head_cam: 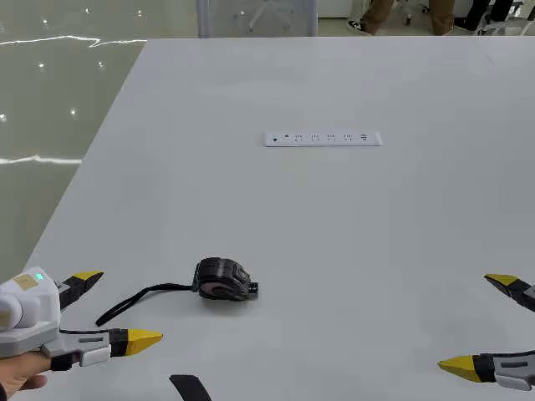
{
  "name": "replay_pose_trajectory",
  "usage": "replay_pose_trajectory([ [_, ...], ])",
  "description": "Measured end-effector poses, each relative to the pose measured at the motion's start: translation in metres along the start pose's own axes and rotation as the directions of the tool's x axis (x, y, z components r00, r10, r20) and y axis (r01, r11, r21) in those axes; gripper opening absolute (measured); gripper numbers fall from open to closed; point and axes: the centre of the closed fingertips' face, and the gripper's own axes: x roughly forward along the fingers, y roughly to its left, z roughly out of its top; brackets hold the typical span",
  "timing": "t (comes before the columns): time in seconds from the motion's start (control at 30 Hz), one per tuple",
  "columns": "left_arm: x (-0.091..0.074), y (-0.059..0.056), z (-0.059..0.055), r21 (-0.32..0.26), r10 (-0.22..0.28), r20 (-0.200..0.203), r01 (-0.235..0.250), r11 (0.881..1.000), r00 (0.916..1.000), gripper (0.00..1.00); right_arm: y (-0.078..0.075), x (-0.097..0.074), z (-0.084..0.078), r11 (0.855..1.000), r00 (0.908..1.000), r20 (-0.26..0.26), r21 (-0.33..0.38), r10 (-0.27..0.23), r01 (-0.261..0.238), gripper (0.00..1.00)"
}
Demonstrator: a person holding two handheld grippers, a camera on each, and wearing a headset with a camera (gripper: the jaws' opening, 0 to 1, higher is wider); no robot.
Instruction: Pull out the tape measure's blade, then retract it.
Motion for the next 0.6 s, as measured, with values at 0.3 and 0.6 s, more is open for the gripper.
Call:
replay_pose_trajectory([
  [0.3,0.0002,-0.0041,-0.0004,-0.006,-0.012,0.005,0.012,1.000,0.9999,0.98,-0.0003,-0.0004,-0.0012,1.000,1.0000,-0.003,0.000,0.003,-0.003,1.00],
  [0.6,0.0018,-0.0060,-0.0029,0.001,-0.027,-0.011,0.027,1.000,0.9996,0.97,-0.0007,-0.0018,-0.0022,1.000,1.0000,-0.005,0.001,-0.003,0.003,1.00],
])
